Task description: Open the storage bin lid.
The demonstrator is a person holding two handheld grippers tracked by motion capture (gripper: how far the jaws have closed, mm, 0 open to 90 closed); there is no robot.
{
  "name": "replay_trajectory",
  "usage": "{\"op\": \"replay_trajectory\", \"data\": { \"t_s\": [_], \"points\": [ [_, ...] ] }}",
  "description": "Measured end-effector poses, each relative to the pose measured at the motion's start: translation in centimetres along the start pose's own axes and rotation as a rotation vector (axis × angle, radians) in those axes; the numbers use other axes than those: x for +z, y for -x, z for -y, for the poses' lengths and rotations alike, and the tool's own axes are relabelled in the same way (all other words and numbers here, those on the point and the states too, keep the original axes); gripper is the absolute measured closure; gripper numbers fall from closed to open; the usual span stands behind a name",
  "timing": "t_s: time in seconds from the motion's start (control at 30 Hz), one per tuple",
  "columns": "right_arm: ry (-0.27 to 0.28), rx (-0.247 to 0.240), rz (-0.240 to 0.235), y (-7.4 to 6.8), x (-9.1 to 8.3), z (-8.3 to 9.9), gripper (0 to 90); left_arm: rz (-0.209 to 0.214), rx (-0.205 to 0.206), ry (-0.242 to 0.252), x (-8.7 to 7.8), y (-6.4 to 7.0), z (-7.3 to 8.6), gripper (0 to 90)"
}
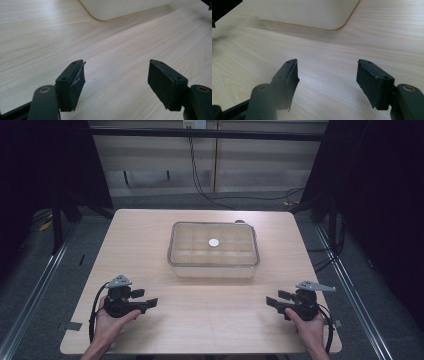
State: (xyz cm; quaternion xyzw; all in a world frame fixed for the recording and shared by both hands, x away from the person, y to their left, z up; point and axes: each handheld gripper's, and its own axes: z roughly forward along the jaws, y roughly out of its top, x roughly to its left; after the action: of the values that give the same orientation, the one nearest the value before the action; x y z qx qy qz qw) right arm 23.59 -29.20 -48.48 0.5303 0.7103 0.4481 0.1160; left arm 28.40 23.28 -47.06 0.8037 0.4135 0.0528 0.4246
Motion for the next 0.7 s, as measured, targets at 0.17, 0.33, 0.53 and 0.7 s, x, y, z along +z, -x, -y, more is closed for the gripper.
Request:
{"op": "replay_trajectory", "data": {
  "t_s": [0.17,0.33,0.53,0.7],
  "points": [
    [-0.019,-0.01,-0.034,-0.3,-0.2,-0.6,33.9,0.005,0.014,0.011,-0.2,0.7,-0.4,30.2],
    [-0.011,-0.021,-0.044,-0.7,-0.7,-1.4,33.9,0.021,0.004,0.029,-0.6,0.6,-1.2,30.4],
    [-0.06,-0.045,-0.047,-1.3,0.4,-2.6,29.8,0.068,-0.007,0.045,-0.2,0.9,-2.9,34.6],
    [-0.043,-0.056,-0.064,-1.6,0.5,-4.0,28.9,0.078,0.006,0.041,0.5,1.1,-3.8,34.6]
  ]
}}
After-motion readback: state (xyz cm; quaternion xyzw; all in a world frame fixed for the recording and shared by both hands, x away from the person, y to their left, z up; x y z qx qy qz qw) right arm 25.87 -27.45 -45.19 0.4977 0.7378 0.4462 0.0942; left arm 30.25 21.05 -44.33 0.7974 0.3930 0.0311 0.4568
